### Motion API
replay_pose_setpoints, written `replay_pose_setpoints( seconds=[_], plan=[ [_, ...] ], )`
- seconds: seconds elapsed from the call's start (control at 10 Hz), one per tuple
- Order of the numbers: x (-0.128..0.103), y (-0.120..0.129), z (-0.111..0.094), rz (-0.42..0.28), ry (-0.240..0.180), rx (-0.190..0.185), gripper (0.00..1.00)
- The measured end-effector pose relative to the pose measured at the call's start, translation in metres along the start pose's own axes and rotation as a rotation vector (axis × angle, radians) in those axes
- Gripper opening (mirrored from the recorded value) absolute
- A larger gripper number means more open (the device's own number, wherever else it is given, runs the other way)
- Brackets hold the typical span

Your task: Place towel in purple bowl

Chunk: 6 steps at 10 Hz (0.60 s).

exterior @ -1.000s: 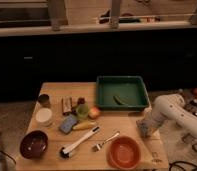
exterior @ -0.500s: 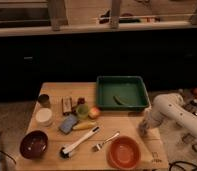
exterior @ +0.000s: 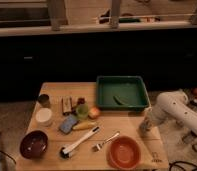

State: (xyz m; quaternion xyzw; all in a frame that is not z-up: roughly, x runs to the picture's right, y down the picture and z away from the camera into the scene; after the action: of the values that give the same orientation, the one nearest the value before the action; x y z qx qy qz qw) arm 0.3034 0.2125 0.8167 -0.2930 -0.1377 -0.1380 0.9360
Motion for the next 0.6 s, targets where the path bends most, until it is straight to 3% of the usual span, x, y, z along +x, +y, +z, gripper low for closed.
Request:
replay_pose_setpoints(
  seconds=[0.6],
  plan=[
    [-0.007,-0.009,-0.021,0.074,0.009,0.022,0.00]
  ],
)
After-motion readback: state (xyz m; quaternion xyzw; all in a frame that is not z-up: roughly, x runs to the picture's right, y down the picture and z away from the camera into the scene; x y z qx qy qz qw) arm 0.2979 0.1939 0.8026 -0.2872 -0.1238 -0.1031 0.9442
